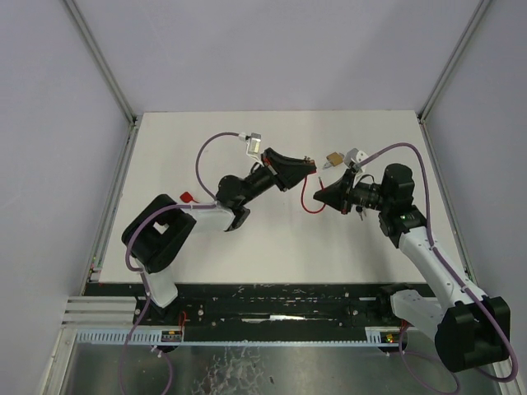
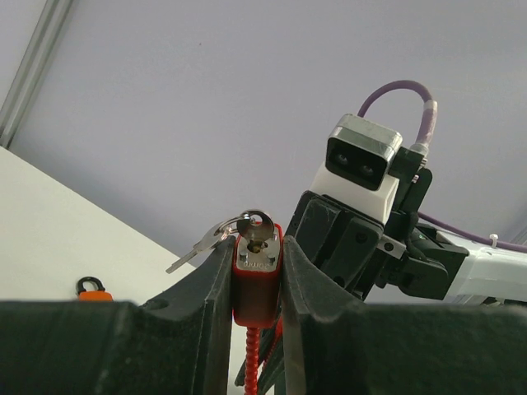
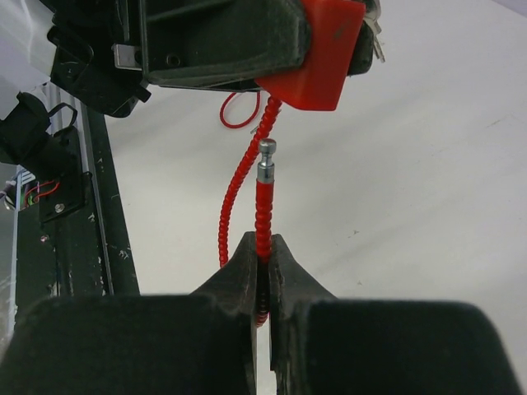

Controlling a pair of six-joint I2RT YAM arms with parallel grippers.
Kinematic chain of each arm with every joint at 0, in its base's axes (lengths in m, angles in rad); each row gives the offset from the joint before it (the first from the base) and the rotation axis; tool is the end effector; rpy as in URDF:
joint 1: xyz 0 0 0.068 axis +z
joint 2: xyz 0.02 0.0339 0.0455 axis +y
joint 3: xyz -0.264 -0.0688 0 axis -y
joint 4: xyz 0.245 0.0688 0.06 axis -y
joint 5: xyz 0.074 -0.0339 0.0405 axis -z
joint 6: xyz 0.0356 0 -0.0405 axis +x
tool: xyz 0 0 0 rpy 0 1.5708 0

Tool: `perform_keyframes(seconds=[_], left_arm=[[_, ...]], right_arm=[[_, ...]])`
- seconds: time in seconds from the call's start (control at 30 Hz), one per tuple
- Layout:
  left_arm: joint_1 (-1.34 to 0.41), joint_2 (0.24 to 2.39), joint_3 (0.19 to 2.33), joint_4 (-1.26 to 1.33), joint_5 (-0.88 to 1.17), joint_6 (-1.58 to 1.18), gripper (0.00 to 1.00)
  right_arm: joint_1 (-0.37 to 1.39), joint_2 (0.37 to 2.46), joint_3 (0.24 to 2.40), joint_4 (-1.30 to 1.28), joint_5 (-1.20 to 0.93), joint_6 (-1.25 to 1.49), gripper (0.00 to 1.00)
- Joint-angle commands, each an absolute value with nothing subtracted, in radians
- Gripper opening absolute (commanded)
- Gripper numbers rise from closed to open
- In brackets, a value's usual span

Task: Lock with the key
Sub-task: Lock the lock.

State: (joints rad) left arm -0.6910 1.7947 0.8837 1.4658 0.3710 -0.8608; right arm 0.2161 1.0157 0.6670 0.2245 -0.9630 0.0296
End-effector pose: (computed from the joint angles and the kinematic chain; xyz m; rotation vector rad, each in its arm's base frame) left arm 0.2748 -0.2440 0.2706 0.2841 1.1599 -1.5751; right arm 0.2137 0.0768 0.2989 -0.8726 1.5049 0.9900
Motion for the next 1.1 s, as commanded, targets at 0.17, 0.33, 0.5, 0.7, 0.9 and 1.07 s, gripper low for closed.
perform_keyframes(seconds=[0.17,0.33,0.5,0.7,0.9,1.07], left_arm=[[-0.712,1.780,0.887,1.595,0.337,-0.843,0.00],[-0.722,1.794,0.900,1.591,0.338,-0.841,0.00],[-0.731,1.806,0.910,1.591,0.347,-0.844,0.00],[-0.736,1.804,0.909,1.585,0.354,-0.838,0.00],[-0.739,1.809,0.910,1.578,0.359,-0.838,0.00],[-0.745,1.815,0.910,1.577,0.366,-0.837,0.00]], right_arm=[[0.239,1.018,0.657,0.318,-1.012,0.042,0.00],[0.250,1.022,0.657,0.320,-1.006,0.033,0.00],[0.252,1.024,0.659,0.322,-1.000,0.034,0.00],[0.252,1.016,0.664,0.319,-0.983,0.039,0.00],[0.249,1.000,0.670,0.310,-0.974,0.036,0.00],[0.243,0.996,0.674,0.309,-0.970,0.043,0.00]])
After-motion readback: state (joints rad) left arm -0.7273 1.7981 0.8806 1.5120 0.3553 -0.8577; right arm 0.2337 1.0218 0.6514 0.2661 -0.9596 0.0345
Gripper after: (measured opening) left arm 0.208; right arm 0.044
